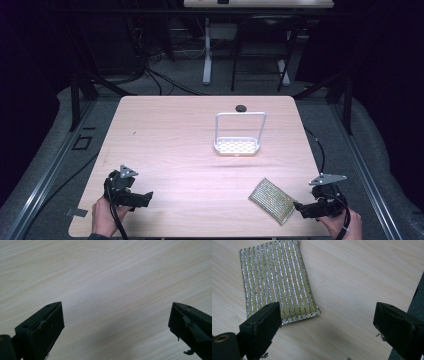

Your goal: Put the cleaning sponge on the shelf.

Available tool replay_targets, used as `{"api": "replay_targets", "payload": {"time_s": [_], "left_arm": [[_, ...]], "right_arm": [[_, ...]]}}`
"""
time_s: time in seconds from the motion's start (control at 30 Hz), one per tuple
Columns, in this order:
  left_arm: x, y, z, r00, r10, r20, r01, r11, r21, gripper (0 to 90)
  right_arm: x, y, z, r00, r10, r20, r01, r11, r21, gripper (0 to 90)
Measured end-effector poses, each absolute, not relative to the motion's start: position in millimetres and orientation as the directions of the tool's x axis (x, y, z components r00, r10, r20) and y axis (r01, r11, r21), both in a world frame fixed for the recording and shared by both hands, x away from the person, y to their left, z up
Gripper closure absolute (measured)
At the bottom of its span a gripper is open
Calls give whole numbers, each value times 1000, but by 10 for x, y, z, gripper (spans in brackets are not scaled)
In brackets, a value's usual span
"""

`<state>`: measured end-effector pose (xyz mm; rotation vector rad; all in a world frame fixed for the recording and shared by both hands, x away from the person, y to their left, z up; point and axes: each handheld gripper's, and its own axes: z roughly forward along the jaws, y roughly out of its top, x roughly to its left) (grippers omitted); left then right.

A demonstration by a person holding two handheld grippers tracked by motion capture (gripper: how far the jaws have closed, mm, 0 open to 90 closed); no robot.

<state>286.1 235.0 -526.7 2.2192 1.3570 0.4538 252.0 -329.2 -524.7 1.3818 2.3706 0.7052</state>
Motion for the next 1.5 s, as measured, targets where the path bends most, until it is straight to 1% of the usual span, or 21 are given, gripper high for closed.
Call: {"api": "replay_targets", "payload": {"time_s": [0.2, 0.47, 0.5, 0.73, 1.03, 1.23, 1.5], "left_arm": [[2871, 2332, -5266, 464, 886, 12, 727, -388, 566, 2], [2880, 2324, -5278, 475, 880, 7, 725, -396, 563, 2], [2881, 2321, -5276, 481, 877, 6, 725, -401, 560, 2], [2888, 2307, -5286, 487, 873, -2, 727, -404, 556, 2], [2887, 2301, -5286, 492, 871, -7, 725, -405, 557, 2], [2891, 2302, -5293, 496, 868, -12, 727, -408, 553, 2], [2889, 2303, -5294, 493, 870, -15, 731, -405, 550, 2]], "right_arm": [[2506, -3233, -5242, -509, 861, -4, 720, 428, 546, 59], [2521, -3093, -5242, -541, 841, -4, 707, 457, 539, 5], [2535, -3048, -5246, -557, 830, -6, 701, 474, 532, 0], [2575, -2909, -5296, -615, 788, -10, 679, 536, 501, 0], [2650, -2770, -5404, -666, 746, -18, 662, 602, 446, 0], [2705, -2733, -5476, -680, 733, -23, 664, 629, 404, 0], [2744, -2660, -5522, -701, 712, -34, 649, 657, 384, 7]]}}
